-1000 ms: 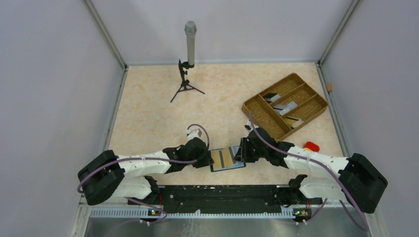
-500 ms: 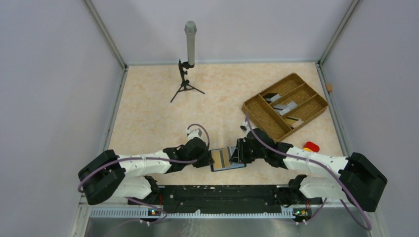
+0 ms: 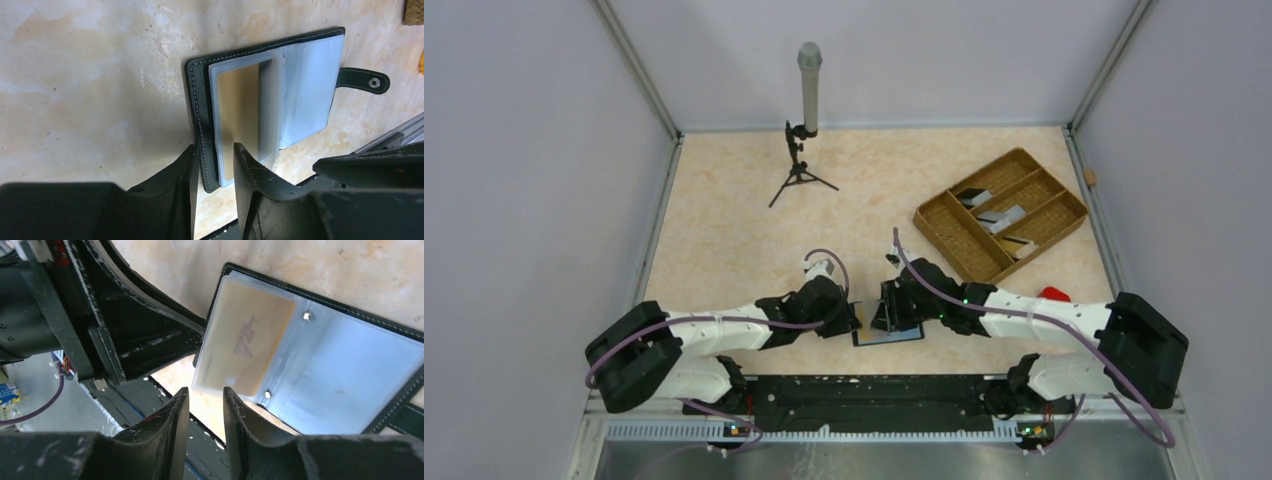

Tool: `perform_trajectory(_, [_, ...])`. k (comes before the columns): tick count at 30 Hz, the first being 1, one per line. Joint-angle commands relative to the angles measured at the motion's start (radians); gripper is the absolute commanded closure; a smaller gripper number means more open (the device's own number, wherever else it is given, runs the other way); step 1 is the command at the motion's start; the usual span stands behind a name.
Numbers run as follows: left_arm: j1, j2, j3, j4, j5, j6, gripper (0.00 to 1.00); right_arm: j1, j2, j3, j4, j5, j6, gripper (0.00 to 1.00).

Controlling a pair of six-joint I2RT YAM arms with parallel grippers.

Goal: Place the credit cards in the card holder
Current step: Turn over the card slot in the card holder, then pick up the credit card from the storage box.

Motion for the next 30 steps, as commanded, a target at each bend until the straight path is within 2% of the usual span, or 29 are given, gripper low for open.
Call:
perform_trajectory(1, [0.016, -0.014, 0.002, 0.008, 0.002, 0.017, 0.62, 0.028, 0.034, 0.072, -0.001, 0.032, -0.036, 0.68])
perform_trajectory(6, [0.059, -0.103, -0.005, -0.099, -0.015, 0.05, 0.47, 0.03, 0.004, 0.119, -0.053, 0.078, -0.049, 0.53])
perform_trajectory(10, [0.116, -0.211, -0.005, -0.219, -0.037, 0.089, 0.29, 0.013, -0.066, 0.195, -0.216, 0.233, -0.09, 0.38])
perform_trajectory(12, [0.168, -0.274, -0.005, -0.274, -0.027, 0.12, 0.21, -0.028, -0.103, 0.228, -0.313, 0.284, -0.112, 0.33])
perform_trajectory(14, [0.241, -0.341, 0.005, -0.335, -0.005, 0.17, 0.14, -0.099, -0.129, 0.252, -0.384, 0.294, -0.138, 0.32])
perform_trajectory(18, [0.363, -0.445, 0.113, -0.494, 0.014, 0.323, 0.02, -0.253, -0.165, 0.285, -0.5, 0.351, -0.198, 0.27])
perform_trajectory(23, [0.481, -0.413, 0.328, -0.666, 0.053, 0.542, 0.01, -0.5, -0.157, 0.332, -0.57, 0.41, -0.265, 0.25])
perform_trajectory(27, [0.572, -0.349, 0.45, -0.698, 0.133, 0.655, 0.01, -0.695, -0.134, 0.335, -0.479, 0.379, -0.284, 0.26])
perform_trajectory(30, [0.609, -0.317, 0.498, -0.693, 0.098, 0.726, 0.01, -0.818, -0.088, 0.335, -0.377, 0.34, -0.267, 0.27])
